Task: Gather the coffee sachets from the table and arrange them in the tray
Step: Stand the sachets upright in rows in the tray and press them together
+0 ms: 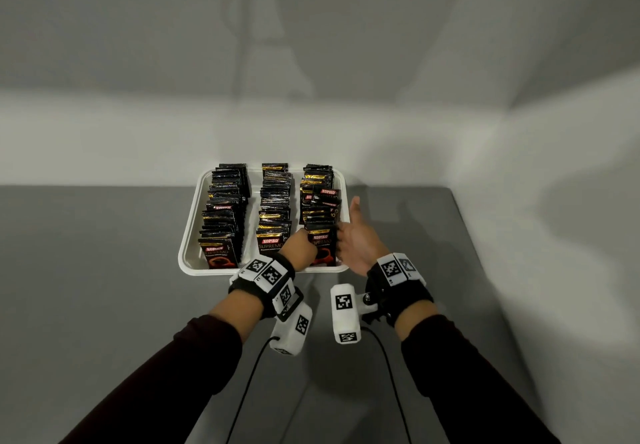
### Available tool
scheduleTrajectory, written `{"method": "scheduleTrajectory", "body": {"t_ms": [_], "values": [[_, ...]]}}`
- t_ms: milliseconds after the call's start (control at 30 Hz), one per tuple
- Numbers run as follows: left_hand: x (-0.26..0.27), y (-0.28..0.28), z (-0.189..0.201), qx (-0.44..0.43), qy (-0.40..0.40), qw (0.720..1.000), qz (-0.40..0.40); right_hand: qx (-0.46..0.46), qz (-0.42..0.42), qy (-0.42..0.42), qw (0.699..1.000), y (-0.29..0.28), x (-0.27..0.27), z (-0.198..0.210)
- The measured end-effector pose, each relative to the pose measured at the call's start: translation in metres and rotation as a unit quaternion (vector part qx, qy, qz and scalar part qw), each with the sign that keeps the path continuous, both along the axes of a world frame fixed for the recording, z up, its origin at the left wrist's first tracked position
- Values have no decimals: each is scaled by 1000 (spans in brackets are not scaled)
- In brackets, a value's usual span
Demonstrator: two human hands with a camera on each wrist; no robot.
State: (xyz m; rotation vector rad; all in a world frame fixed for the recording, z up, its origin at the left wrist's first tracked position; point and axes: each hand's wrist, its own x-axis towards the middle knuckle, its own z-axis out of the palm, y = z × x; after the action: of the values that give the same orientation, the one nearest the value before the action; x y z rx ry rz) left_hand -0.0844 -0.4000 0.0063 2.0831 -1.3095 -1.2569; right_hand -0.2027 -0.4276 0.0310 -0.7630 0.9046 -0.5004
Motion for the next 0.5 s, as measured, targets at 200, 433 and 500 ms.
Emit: {"method": "scheduleTrajectory", "body": {"t_ms": [200, 433, 500], "values": [[-6, -5, 4, -10, 28, 999, 44, -18, -12, -19, 1000, -2, 7, -7], [-3, -4, 0, -18, 52, 997, 52, -36, -4, -32, 999, -6, 7, -9], [-4, -5, 0, -25, 80, 994, 75, -36, -10, -34, 999, -9, 8, -10]]}}
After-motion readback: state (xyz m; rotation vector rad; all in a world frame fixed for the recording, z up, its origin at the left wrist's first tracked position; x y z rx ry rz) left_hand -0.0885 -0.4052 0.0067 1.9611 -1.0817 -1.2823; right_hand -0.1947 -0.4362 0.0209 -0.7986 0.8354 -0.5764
